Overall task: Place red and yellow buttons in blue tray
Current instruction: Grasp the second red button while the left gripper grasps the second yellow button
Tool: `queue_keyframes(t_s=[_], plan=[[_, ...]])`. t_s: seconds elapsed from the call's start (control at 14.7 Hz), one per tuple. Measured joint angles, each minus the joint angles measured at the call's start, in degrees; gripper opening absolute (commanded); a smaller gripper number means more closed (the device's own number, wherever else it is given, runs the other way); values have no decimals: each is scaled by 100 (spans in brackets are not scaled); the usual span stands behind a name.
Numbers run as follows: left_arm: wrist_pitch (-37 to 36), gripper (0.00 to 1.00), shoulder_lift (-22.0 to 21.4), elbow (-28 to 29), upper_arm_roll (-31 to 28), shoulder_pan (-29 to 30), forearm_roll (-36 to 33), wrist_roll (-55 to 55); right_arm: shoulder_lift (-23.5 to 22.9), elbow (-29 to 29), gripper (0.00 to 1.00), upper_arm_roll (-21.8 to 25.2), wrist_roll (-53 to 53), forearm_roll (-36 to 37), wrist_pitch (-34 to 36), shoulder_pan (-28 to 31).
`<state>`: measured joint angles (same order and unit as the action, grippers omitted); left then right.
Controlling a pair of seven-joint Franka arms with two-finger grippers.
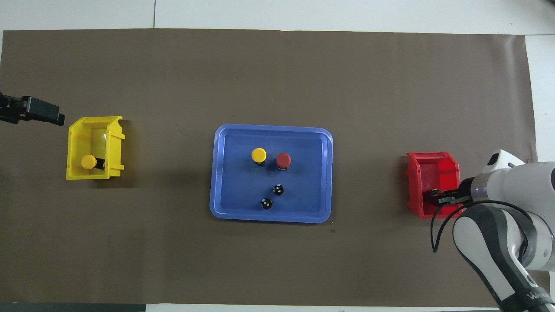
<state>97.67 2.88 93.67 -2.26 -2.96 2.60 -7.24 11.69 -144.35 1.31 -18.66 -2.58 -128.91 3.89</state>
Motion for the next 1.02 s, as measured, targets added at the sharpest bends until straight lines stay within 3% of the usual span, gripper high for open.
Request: queue_keyframes(t_s=[0.07,0.41,0.75,1.02], plan=[[302,99,-42,253,-9,53,0,0,0,-1,25,0,0,0,0,0],[1199,93,-34,1082,-29,276,0,-5,-7,246,24,-7,-1,5,197,0],[1559,92,6,1568,-28,276,1,-4,-274,1801,25,-75,14,70,1672,-18],[1738,75,-3,2063,-31,310,1,-4,-883,3095,24,-132,921,64,2213,-693]])
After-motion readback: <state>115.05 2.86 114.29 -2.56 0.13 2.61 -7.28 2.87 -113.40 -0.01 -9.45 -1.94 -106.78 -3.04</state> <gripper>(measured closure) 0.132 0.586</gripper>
